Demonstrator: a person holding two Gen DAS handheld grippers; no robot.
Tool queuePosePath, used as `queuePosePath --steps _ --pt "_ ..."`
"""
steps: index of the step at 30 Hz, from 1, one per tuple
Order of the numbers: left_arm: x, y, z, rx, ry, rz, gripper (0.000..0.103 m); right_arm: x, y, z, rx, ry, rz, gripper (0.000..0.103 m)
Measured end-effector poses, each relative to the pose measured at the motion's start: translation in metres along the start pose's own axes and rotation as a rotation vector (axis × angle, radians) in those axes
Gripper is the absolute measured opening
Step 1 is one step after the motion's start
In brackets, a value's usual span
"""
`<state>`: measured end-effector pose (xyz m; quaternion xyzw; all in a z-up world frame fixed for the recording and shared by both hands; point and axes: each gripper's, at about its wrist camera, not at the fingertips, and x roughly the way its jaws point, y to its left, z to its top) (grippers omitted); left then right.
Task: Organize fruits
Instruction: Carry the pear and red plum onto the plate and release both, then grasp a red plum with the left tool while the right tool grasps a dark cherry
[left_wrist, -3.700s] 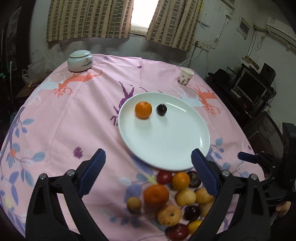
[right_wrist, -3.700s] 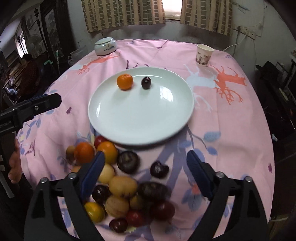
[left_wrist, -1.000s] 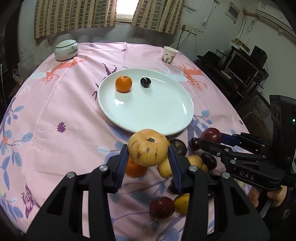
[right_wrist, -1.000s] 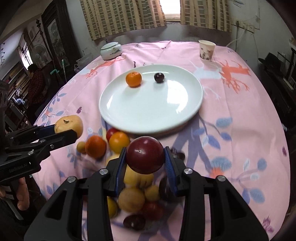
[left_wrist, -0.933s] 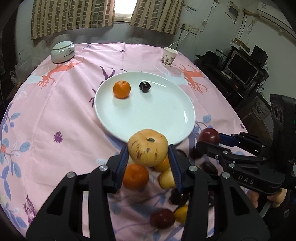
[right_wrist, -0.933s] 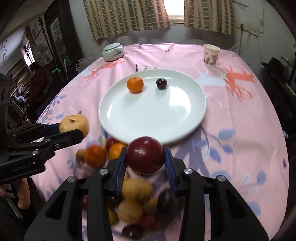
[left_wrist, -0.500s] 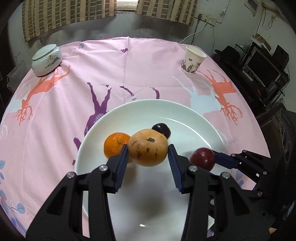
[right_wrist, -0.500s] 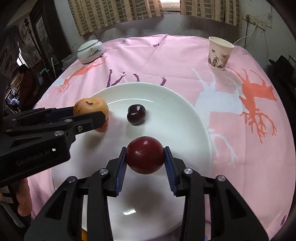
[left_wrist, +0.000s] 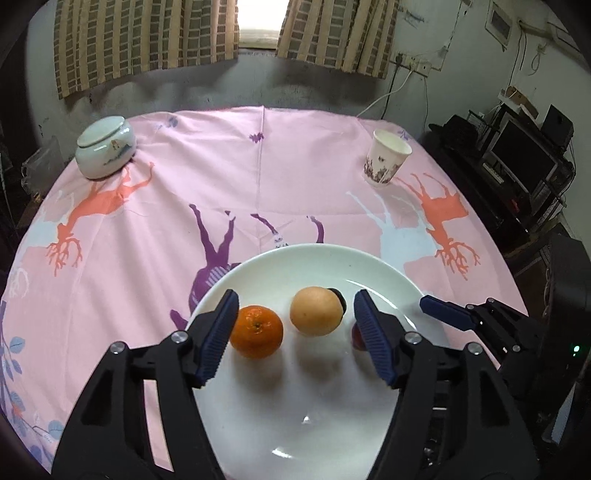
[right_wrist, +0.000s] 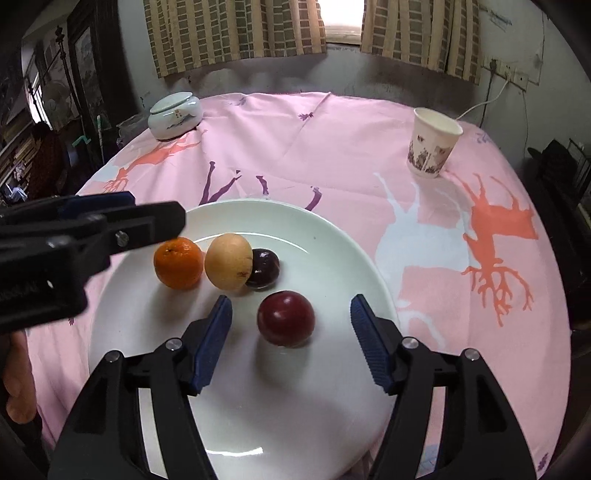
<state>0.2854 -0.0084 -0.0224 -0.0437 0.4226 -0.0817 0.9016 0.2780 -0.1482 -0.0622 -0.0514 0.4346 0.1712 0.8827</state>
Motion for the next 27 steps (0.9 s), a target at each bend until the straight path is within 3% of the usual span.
queuePosePath --steps 7,15,17,19,27 --pt "-0.087 0.010 -0.052 -0.001 -0.107 0.020 0.093 -0.069 0.024 -0.036 -0.009 -0.007 0.013 0.069" --pt "-0.134 0.018 -0.159 -0.018 -0.090 0.002 0.095 -0.131 0.063 -0.117 0.001 -0.009 0.030 0.072" --pt "-0.140 0.017 -0.184 -0.026 -0.088 0.006 0.095 -0.141 0.068 -0.137 0.015 -0.017 0.010 0.089" --pt "-0.142 0.015 -0.205 -0.027 -0.078 0.021 0.095 -0.151 0.070 -0.157 0.038 -0.037 -0.022 0.095" --pt "-0.139 0.011 -0.235 0.009 -0.029 0.038 0.095 -0.153 0.071 -0.189 0.045 0.013 -0.076 0.096"
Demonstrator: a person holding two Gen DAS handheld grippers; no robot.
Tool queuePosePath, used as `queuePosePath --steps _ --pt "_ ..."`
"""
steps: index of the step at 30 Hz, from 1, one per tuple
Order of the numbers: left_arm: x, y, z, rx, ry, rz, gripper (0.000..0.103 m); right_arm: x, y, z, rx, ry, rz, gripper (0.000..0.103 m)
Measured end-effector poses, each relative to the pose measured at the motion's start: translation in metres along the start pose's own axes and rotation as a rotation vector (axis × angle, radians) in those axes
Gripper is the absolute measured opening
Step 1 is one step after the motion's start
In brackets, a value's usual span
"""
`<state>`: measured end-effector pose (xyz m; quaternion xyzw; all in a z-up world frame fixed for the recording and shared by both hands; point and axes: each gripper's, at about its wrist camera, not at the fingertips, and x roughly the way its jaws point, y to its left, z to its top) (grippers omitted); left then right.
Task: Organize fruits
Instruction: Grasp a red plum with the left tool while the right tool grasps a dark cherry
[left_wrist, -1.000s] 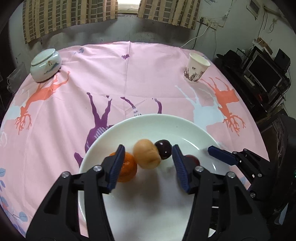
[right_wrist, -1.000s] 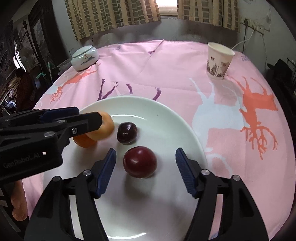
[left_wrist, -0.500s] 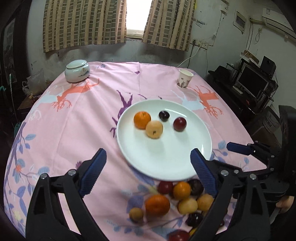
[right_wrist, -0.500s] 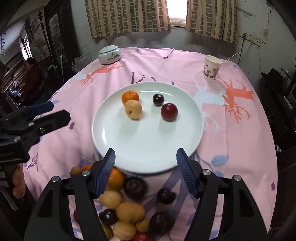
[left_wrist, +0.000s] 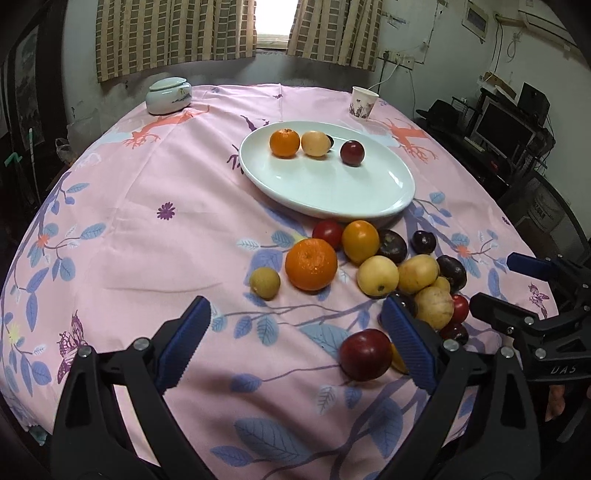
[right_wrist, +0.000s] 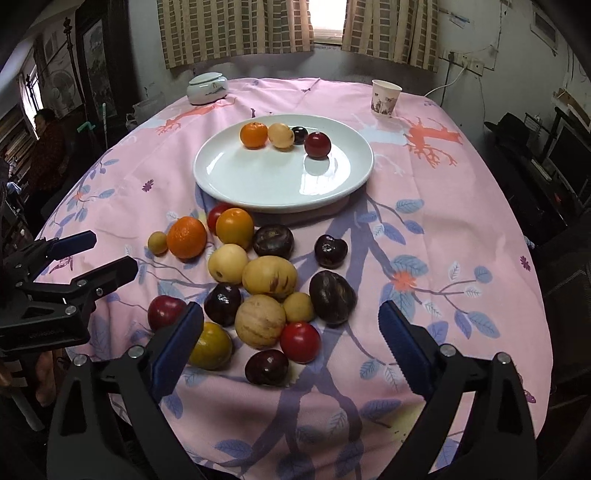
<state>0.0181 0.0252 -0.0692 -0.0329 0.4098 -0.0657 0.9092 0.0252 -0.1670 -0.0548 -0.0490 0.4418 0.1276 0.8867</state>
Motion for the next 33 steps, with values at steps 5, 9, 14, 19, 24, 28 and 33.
queuePosePath --steps 5,9,14,19,24,28,33 --pt "-0.004 0.000 -0.002 -0.002 -0.004 0.015 0.095 0.000 0.000 -0.005 0.007 0.003 -0.010 0.096" --pt "-0.006 -0.002 -0.003 0.002 -0.002 0.021 0.095 -0.002 0.001 -0.013 -0.001 0.017 -0.028 0.096" --pt "-0.001 -0.007 -0.008 0.035 0.025 0.036 0.095 0.001 0.002 -0.029 -0.003 0.049 -0.025 0.096" --pt "0.005 -0.009 -0.015 0.059 0.061 0.070 0.095 0.010 0.003 -0.041 0.012 0.068 0.039 0.049" --pt "0.005 -0.010 -0.022 0.079 0.076 0.068 0.095 0.028 0.003 -0.046 0.039 0.108 0.102 0.043" --pt "0.013 -0.014 -0.029 0.098 0.116 0.054 0.095 0.037 0.010 -0.048 0.036 0.124 0.140 0.028" --pt "0.020 -0.015 -0.034 0.082 0.123 0.008 0.096 0.019 0.007 -0.051 0.031 0.087 0.104 0.028"
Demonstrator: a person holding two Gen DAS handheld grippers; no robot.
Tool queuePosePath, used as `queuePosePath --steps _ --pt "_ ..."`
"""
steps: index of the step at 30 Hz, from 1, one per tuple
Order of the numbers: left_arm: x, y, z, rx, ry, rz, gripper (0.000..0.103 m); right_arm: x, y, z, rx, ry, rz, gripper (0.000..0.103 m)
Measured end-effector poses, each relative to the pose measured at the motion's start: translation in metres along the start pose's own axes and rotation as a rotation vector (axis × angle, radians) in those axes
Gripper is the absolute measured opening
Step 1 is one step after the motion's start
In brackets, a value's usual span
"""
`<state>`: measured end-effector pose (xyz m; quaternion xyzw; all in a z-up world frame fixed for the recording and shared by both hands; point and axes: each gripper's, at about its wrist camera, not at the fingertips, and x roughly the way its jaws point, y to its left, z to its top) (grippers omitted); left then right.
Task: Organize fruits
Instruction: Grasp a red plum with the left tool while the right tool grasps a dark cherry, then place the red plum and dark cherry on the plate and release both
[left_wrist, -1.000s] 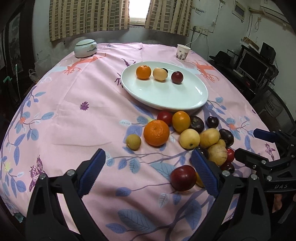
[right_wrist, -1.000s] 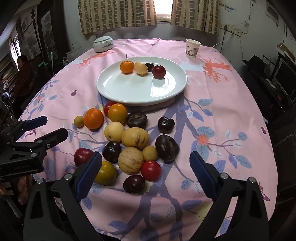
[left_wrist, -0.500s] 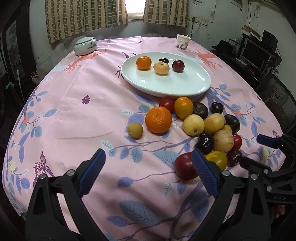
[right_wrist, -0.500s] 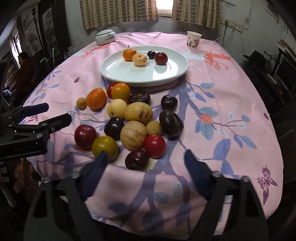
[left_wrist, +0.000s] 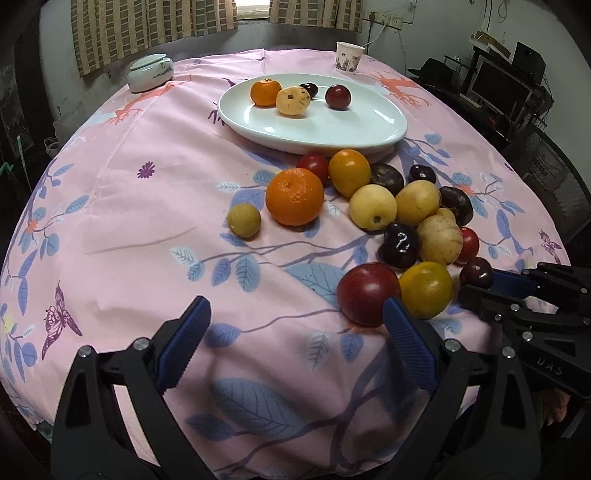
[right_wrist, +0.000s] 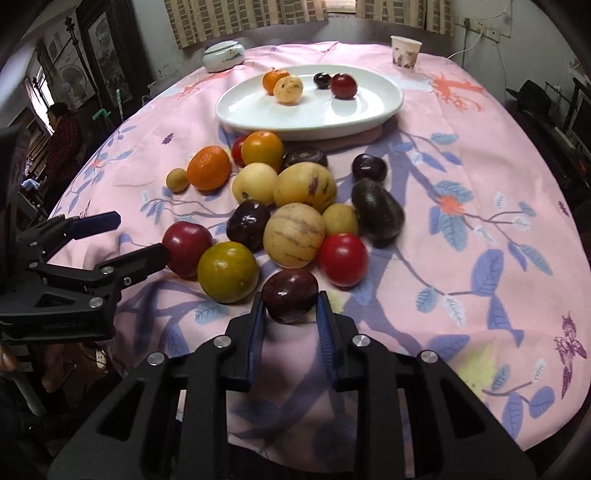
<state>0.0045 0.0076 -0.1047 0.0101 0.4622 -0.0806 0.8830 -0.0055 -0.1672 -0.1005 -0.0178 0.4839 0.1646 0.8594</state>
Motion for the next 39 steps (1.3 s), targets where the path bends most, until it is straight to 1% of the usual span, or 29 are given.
queuePosePath --steps 2,6,8,10,11,12,16,20,24,33,39 --pt "0.001 -0.003 0.000 0.006 -0.008 -0.007 0.096 -0.004 -0.004 -0.001 0.011 -0.011 -0.016 0.028" --pt "0.011 -0.016 -0.002 0.035 0.032 -0.072 0.095 -0.007 -0.010 -0.003 0.034 -0.012 -0.006 0.028" --pt "0.013 -0.018 -0.001 0.011 0.005 -0.098 0.094 -0.008 -0.012 -0.003 0.041 -0.013 0.002 0.028" --pt "0.015 -0.015 0.001 -0.020 0.007 -0.165 0.082 -0.009 -0.012 -0.004 0.045 -0.016 0.008 0.028" --pt "0.014 -0.014 0.001 -0.031 0.002 -0.194 0.059 -0.010 -0.013 -0.004 0.045 -0.018 0.010 0.028" --pt "0.014 -0.015 0.001 -0.028 0.004 -0.210 0.041 -0.010 -0.013 -0.004 0.046 -0.019 0.012 0.028" --pt "0.013 -0.022 -0.001 0.003 -0.004 -0.200 0.041 -0.010 -0.013 -0.004 0.053 -0.017 0.025 0.028" --pt "0.006 -0.023 -0.003 -0.003 -0.005 -0.212 0.040 -0.012 -0.010 -0.004 0.052 -0.023 0.035 0.028" --pt "-0.012 -0.023 -0.002 0.012 -0.055 -0.182 0.040 -0.017 -0.008 -0.003 0.045 -0.040 0.038 0.028" --pt "-0.028 -0.014 0.002 -0.010 -0.096 -0.165 0.040 -0.021 -0.002 0.001 0.032 -0.058 0.055 0.028" --pt "-0.026 -0.010 0.009 -0.017 -0.096 -0.169 0.040 -0.017 -0.003 0.009 0.036 -0.061 0.066 0.028"
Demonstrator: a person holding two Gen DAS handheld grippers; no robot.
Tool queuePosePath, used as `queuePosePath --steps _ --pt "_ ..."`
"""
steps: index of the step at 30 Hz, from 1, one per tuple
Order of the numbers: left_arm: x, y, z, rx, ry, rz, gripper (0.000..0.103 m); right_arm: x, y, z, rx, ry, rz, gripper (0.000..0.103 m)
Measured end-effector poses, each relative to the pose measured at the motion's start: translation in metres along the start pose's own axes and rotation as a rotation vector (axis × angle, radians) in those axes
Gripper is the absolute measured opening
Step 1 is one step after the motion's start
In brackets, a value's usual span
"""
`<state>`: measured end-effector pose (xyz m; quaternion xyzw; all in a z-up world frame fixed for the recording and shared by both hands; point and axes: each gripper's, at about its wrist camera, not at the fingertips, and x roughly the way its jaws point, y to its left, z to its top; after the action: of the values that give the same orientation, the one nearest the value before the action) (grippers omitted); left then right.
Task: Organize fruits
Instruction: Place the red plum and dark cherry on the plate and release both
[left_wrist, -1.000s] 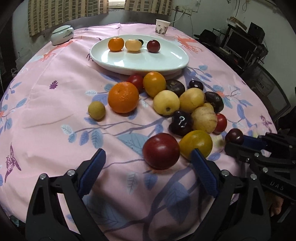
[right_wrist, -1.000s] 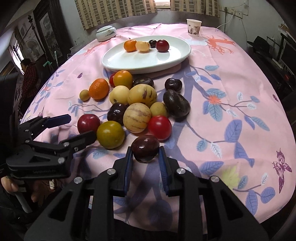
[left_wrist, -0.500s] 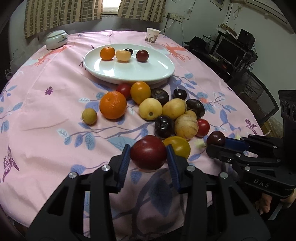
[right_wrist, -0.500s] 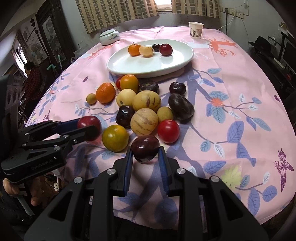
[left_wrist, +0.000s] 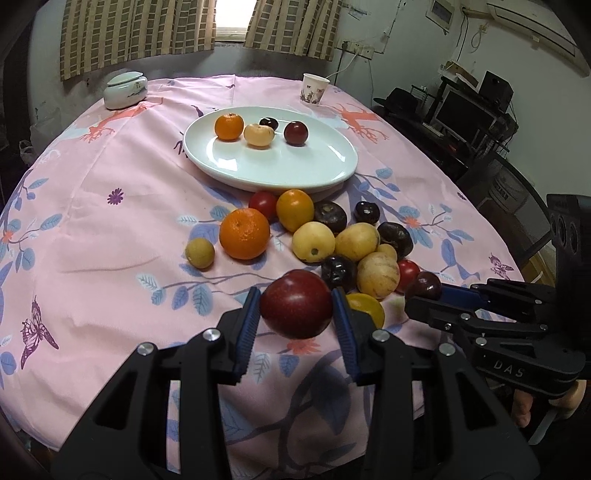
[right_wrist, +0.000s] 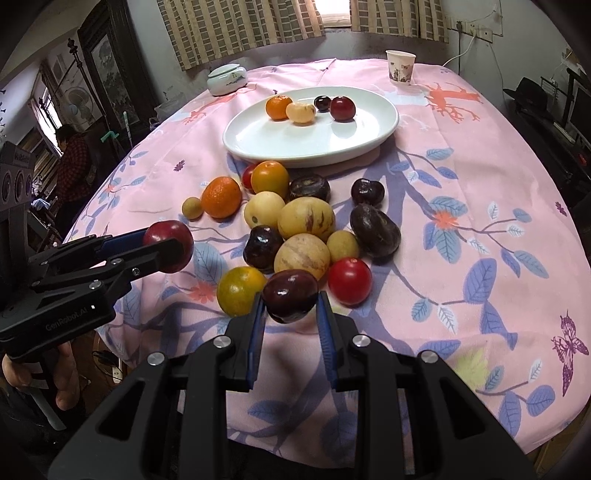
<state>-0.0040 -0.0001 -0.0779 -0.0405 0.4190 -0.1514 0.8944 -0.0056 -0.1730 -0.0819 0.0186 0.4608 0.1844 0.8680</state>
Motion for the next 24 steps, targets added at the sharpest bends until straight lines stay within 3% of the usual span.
queuePosePath --steps 6,12,18,24 --pt "0.004 0.005 0.023 0.005 -0.018 0.010 0.040 0.002 0.000 0.028 -0.027 -0.029 0.005 0.028" --pt "0.016 0.016 0.082 0.027 -0.058 0.049 0.040 0.019 -0.006 0.085 -0.090 -0.043 -0.009 0.028" --pt "0.068 0.049 0.156 0.006 -0.034 0.143 0.040 0.061 -0.008 0.161 -0.151 -0.030 -0.005 0.028" --pt "0.114 0.072 0.184 -0.031 0.035 0.165 0.040 0.112 -0.017 0.201 -0.139 0.017 -0.042 0.028"
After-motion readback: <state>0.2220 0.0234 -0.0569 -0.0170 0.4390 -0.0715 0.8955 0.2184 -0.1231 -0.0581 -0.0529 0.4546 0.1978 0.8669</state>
